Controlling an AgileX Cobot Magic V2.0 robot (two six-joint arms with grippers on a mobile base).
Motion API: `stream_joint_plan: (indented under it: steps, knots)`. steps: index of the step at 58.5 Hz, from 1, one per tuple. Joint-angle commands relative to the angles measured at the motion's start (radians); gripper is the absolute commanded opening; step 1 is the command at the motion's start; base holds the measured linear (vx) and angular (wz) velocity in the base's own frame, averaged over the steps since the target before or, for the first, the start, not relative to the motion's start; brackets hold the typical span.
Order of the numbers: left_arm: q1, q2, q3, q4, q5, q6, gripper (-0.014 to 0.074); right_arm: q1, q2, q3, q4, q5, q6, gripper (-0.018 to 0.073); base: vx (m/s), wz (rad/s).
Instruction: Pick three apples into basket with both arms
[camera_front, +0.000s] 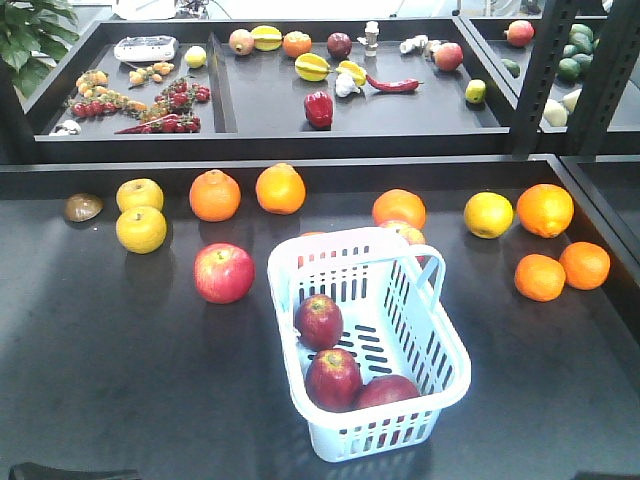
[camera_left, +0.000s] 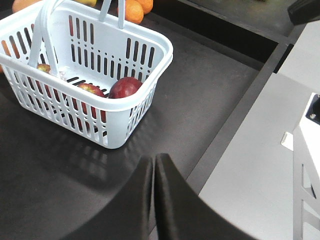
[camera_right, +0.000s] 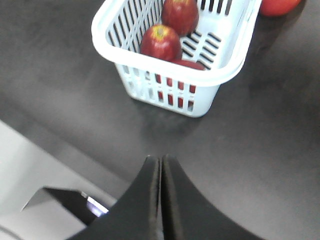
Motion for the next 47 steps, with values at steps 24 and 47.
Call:
stream_joint_plan:
  steps: [24,47]
  knots:
    - [-0.006,-0.001,-0.027,-0.049,0.049,-0.074,-0.0006,-0.002,0.005,-0.025,0.016,-0.132,0.0,-0.0005,0.0,0.0]
    - [-0.006,-0.001,-0.027,-0.048,0.121,-0.103,-0.0006,-0.002,0.005,-0.025,0.016,-0.13,0.0,-0.0005,0.0,0.0]
